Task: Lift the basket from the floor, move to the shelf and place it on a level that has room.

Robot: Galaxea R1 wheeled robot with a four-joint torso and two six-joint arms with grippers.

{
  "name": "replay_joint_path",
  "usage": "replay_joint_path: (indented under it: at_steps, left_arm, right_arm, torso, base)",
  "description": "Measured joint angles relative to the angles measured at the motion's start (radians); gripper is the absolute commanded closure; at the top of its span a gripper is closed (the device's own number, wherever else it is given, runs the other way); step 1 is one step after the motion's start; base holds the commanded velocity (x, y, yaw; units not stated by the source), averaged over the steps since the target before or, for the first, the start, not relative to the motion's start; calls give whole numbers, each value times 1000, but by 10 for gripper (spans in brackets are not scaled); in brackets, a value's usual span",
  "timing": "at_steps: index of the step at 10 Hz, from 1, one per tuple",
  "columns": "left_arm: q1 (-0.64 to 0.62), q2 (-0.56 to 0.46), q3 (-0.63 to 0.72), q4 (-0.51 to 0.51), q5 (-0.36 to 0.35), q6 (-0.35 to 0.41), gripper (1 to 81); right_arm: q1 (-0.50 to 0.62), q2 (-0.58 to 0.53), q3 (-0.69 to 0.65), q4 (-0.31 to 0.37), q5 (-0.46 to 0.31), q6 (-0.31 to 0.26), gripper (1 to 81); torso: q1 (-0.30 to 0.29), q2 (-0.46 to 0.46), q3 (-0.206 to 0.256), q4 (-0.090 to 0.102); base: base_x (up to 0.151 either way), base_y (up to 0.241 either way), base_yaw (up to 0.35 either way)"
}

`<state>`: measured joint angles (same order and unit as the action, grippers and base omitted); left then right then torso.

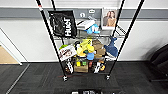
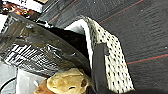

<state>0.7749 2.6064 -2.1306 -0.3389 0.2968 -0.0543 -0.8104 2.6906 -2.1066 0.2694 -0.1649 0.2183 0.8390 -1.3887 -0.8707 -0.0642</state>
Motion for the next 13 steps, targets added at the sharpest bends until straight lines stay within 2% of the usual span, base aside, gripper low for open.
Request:
replay_joint_path:
  at_steps: [2, 5, 8, 13]
  left_arm:
    - [-7, -31, 24, -12, 18, 0, 811]
    - [-9, -96, 130, -21, 30, 0, 811]
    - [-20, -154, 241, -25, 23, 0, 811]
    - [-43, -178, 368, -24, 22, 0, 811]
  right_arm:
    - [7, -5, 7, 0, -12, 0, 811]
    - [-11, -32, 48, 0, -19, 5, 811]
    - [-9, -74, 149, 3, 0, 7, 811]
    - [-6, -171, 309, 15, 53, 7, 811]
  torso:
    - [-44, 66, 66, 0]
    - [-109, 165, 164, 0]
    - [-162, 246, 190, 0]
    - [-273, 417, 191, 0]
  base:
    - [0, 0, 0]
    - [0, 0, 0]
    - [0, 0, 0]
    - [0, 0, 0]
